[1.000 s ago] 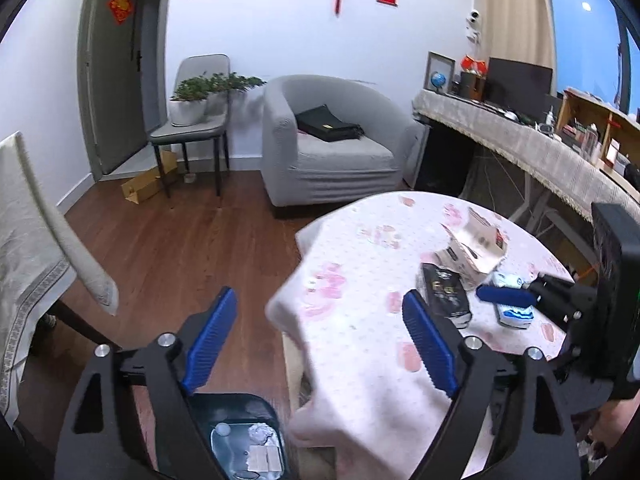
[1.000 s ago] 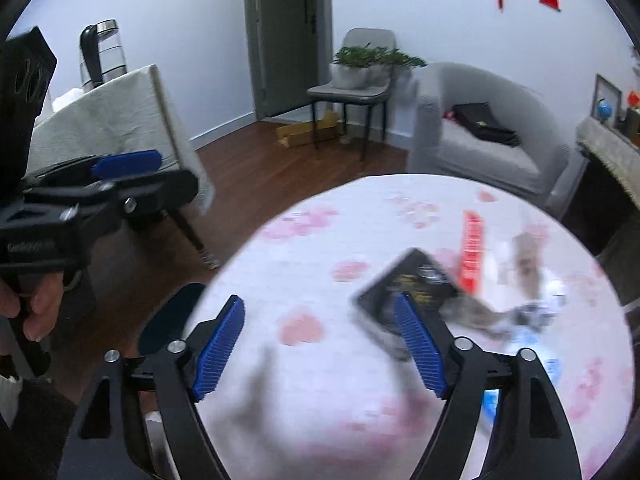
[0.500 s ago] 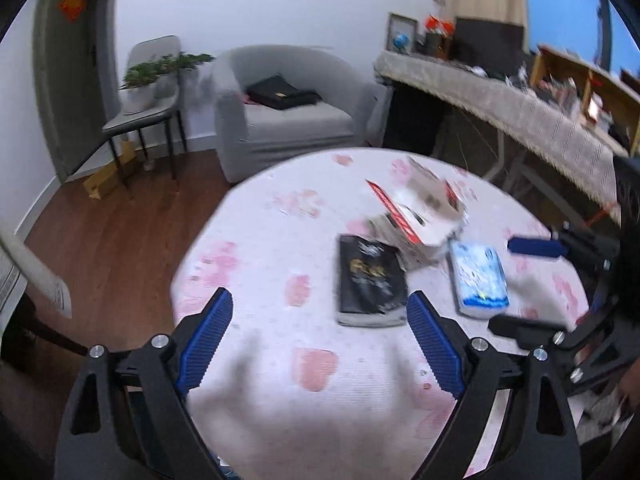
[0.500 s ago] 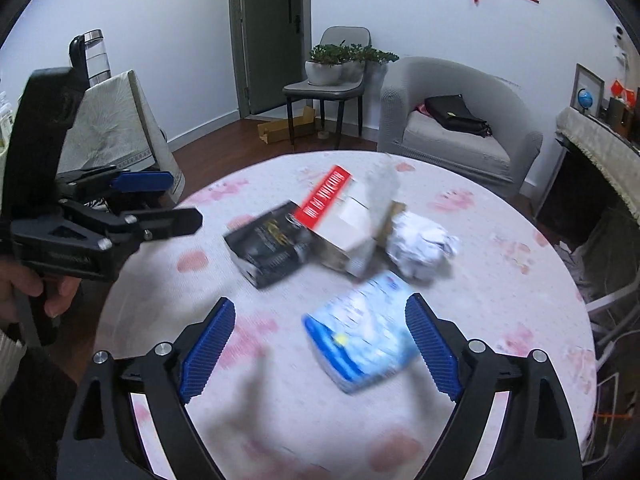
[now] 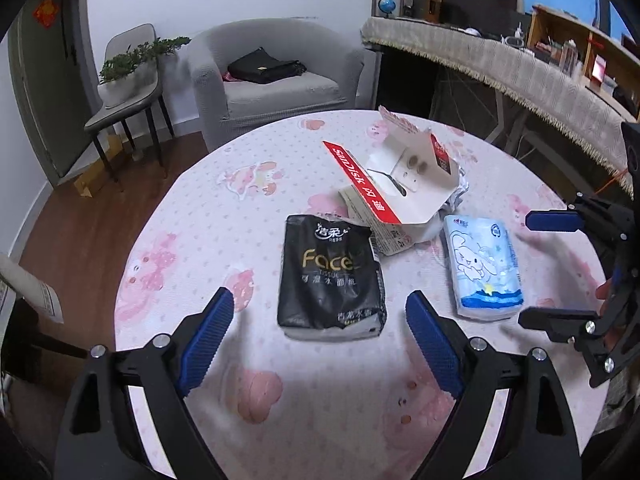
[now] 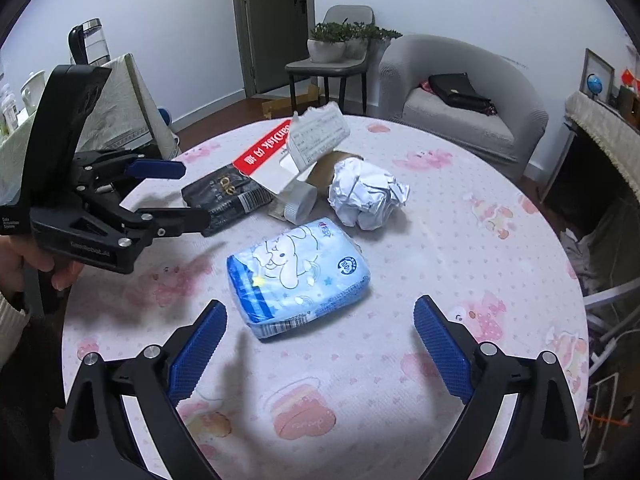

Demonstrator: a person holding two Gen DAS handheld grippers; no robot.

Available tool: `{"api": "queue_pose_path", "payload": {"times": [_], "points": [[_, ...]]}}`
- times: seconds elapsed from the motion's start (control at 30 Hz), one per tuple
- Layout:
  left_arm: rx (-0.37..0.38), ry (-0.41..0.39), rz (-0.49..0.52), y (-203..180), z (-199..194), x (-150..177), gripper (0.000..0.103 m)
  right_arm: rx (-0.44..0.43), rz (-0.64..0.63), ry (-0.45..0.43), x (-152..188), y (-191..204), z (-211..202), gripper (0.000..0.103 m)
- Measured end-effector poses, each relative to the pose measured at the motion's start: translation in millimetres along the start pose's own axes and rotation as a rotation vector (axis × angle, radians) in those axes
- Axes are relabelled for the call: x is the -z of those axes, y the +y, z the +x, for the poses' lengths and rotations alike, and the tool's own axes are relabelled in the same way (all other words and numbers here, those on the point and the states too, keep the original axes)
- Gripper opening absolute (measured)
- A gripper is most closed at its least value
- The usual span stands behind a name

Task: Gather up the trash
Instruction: 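Grasp the black Face tissue pack with the left tool while the right tool grasps the blue tissue pack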

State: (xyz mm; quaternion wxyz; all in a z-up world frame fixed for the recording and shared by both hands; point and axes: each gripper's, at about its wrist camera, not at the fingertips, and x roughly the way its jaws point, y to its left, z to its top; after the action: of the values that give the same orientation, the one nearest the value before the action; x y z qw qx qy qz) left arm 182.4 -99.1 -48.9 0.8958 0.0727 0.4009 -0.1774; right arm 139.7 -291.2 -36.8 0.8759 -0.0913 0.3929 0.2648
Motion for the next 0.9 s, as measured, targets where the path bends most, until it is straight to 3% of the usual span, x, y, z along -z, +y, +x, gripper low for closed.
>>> {"api": "queue_pose_path", "payload": {"times": [0.4, 0.5, 0.77, 0.8, 0.9], "points": [[0.014, 0.066, 0.007, 1, 19, -7, 0.072, -0.016, -0.058, 0.077, -12, 4, 24, 0.097], [0.016, 0.055, 0.005, 2, 16, -6, 0.058, -0.022, -0.057, 0.095, -15, 4, 32, 0.097], [0.03, 0.063, 0.008, 5, 6, 0, 0.055, -0.001, -0.045, 0.094, -23, 7, 38, 0.097], [0.039, 0.061, 0.0, 7, 4, 1, 0.055, -0.001, -0.044, 0.091, -24, 8, 38, 0.095], [0.06, 0.034, -0.034, 14, -3, 4, 0.055, -0.002, -0.043, 0.071, -24, 11, 37, 0.078]]}}
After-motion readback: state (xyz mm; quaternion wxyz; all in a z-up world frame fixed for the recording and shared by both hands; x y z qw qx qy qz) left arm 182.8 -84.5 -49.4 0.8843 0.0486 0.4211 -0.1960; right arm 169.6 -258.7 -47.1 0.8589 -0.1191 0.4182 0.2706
